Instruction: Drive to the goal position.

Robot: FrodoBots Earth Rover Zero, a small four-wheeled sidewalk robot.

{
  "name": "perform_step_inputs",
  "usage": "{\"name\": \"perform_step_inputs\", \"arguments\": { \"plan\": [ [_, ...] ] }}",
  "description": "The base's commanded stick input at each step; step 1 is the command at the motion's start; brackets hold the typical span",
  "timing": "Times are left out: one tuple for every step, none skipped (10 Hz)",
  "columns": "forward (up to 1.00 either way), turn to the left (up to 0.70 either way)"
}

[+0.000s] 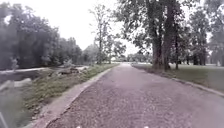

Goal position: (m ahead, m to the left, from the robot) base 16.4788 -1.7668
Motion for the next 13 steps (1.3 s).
{"name": "perform_step_inputs", "arguments": {
  "plan": [
    [0.70, -0.01],
    [0.70, -0.01],
    [0.70, -0.01],
    [0.70, -0.01],
    [0.70, -0.01],
    [0.70, -0.01],
    [0.70, -0.01],
    [0.70, -0.01],
    [0.70, -0.01],
    [0.70, -0.01],
    [0.70, -0.01],
    [0.70, -0.01],
    [0.70, -0.01]
  ]
}}
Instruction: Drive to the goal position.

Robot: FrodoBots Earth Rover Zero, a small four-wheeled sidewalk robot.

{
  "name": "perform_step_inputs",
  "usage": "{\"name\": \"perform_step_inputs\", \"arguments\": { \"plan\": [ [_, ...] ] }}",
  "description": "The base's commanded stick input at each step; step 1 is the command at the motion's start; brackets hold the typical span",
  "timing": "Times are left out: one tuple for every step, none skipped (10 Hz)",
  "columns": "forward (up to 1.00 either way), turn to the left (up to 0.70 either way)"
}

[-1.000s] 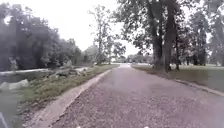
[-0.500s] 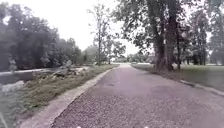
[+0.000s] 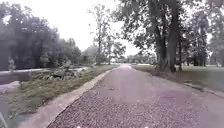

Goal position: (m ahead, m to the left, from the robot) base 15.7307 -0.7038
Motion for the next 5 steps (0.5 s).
{"name": "perform_step_inputs", "arguments": {
  "plan": [
    [0.70, -0.01],
    [0.70, -0.01],
    [0.70, -0.01],
    [0.70, -0.01],
    [0.70, -0.01]
  ]
}}
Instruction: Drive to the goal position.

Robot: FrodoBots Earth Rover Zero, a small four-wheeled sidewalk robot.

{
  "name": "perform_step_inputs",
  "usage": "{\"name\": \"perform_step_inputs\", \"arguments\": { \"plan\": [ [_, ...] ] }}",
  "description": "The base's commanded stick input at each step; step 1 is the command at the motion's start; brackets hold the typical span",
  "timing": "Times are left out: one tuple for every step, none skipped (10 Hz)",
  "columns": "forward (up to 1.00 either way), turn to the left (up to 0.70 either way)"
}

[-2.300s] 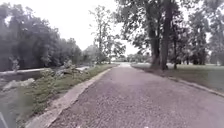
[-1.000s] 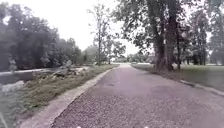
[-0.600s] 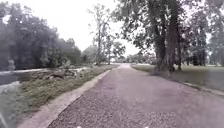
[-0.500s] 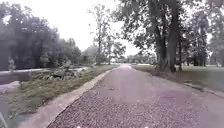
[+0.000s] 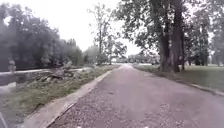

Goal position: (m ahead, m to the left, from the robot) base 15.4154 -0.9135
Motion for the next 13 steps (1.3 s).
{"name": "perform_step_inputs", "arguments": {
  "plan": [
    [0.70, -0.01],
    [0.70, -0.01],
    [0.70, -0.01],
    [0.70, -0.01],
    [0.70, -0.08],
    [0.70, -0.14],
    [0.70, -0.14],
    [0.70, -0.14],
    [0.70, -0.10],
    [0.70, -0.01],
    [0.70, 0.00],
    [0.70, 0.00],
    [0.70, 0.00]
  ]
}}
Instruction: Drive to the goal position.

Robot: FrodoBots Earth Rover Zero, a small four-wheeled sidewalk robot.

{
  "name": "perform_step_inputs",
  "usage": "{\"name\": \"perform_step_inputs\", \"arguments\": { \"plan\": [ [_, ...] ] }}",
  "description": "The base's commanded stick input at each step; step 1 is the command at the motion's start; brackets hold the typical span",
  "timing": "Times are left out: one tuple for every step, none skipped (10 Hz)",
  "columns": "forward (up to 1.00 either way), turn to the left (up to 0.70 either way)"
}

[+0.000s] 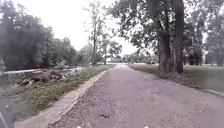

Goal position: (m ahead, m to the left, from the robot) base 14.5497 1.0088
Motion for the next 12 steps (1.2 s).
{"name": "perform_step_inputs", "arguments": {
  "plan": [
    [0.70, 0.00],
    [0.70, 0.00],
    [0.70, 0.00],
    [0.70, 0.00],
    [0.70, 0.00],
    [0.70, 0.00],
    [0.70, 0.00],
    [0.70, 0.00],
    [0.70, 0.00],
    [0.70, 0.00],
    [0.70, 0.00],
    [0.70, 0.00]
  ]
}}
